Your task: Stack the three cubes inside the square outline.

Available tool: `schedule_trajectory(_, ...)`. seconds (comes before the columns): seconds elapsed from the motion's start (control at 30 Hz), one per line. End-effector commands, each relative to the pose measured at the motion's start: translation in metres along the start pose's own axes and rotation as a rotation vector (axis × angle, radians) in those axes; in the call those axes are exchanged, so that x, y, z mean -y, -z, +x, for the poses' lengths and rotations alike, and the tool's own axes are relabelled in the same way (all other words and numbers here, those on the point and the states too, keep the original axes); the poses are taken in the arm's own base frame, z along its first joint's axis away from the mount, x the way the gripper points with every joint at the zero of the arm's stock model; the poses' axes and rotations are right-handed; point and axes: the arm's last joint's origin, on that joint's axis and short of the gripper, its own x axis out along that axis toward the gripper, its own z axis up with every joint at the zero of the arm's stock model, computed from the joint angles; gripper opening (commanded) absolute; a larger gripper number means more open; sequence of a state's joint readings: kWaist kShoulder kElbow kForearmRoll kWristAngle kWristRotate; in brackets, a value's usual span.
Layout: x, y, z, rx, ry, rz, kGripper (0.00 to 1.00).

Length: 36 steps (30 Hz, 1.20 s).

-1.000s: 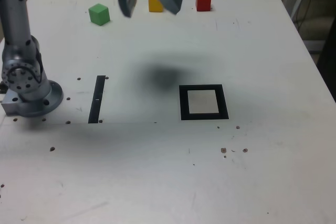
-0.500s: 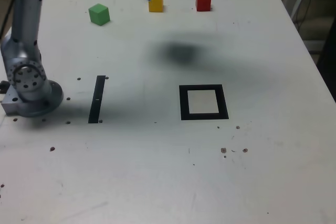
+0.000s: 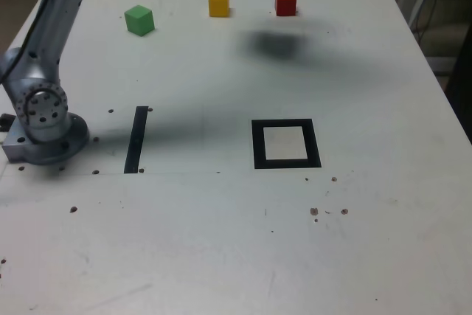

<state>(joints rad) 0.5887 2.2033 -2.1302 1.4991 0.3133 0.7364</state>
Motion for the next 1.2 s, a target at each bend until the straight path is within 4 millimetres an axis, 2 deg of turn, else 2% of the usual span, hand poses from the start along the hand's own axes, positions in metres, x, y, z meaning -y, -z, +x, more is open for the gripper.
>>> schedule_trajectory(0.0, -0.006, -0.004, 0.005, -0.001, -0.002, 0.003, 0.98)
schedule_trajectory(0.27, -0.021, -0.023, 0.022, -0.018, 0.006, 0.017, 0.98)
schedule_trajectory(0.63, -0.042, -0.037, 0.038, -0.017, 0.0, 0.019, 0.97)
schedule_trajectory(0.9, -0.059, -0.037, 0.069, -0.037, 0.041, -0.013, 0.96)
schedule_trajectory(1.17, -0.067, -0.044, 0.078, -0.02, 0.039, -0.019, 0.95)
